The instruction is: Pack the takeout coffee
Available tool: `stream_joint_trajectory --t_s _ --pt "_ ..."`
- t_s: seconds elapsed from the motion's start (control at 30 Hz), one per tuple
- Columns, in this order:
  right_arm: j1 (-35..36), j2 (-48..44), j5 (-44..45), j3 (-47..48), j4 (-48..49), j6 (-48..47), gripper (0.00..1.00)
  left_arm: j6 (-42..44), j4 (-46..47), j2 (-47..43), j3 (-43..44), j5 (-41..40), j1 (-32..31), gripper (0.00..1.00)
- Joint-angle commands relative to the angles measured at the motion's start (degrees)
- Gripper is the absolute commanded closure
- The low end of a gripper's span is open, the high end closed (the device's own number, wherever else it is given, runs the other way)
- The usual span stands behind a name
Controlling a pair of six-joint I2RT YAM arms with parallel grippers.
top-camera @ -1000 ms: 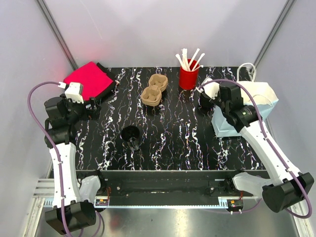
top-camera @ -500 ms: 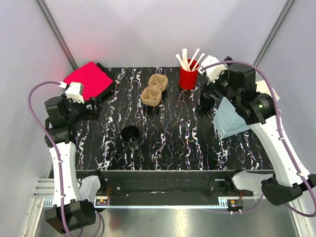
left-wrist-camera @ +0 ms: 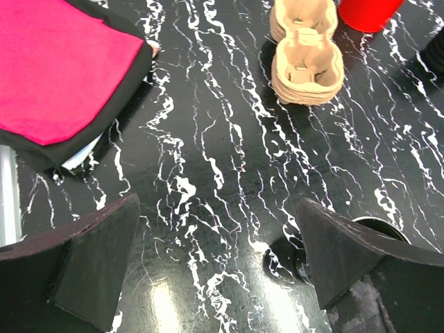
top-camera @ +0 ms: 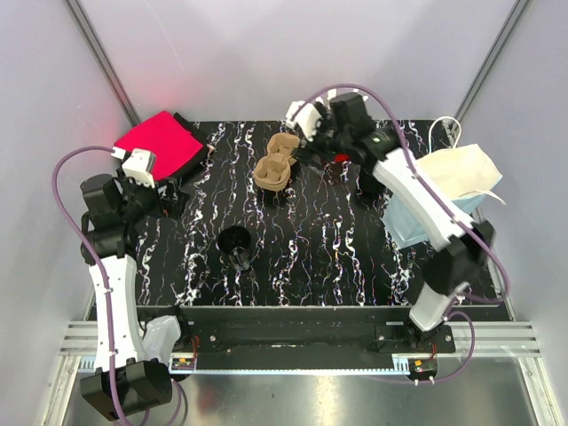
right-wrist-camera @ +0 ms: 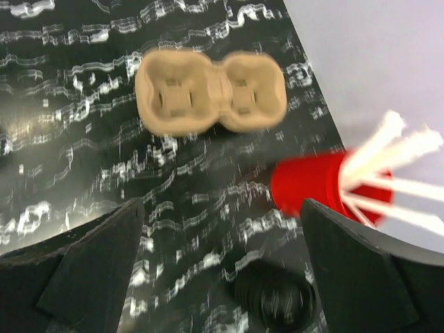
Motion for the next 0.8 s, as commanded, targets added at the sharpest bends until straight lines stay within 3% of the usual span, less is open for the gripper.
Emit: stream_joint_trajectory --t_s 0.0,0.13,0.43,0.77 --pt "0.3 8.0 -8.8 9.6 8.0 3.5 0.0 2.1 2.2 0.5 -0.7 4.4 0.3 0.01" --pt "-0.1 20.4 -8.9 17.0 8.9 2.2 0.0 2.8 2.2 0.8 -1.1 5.5 0.5 0.01" --pt "-5.6 40.3 -20.7 37.6 5.8 5.8 0.07 3.7 2.1 1.4 -1.7 6.7 2.5 0.01" --pt "-6.0 46.7 -26.4 39.4 4.7 3.3 0.14 3.8 2.3 2.4 -1.8 6.8 4.0 0.01"
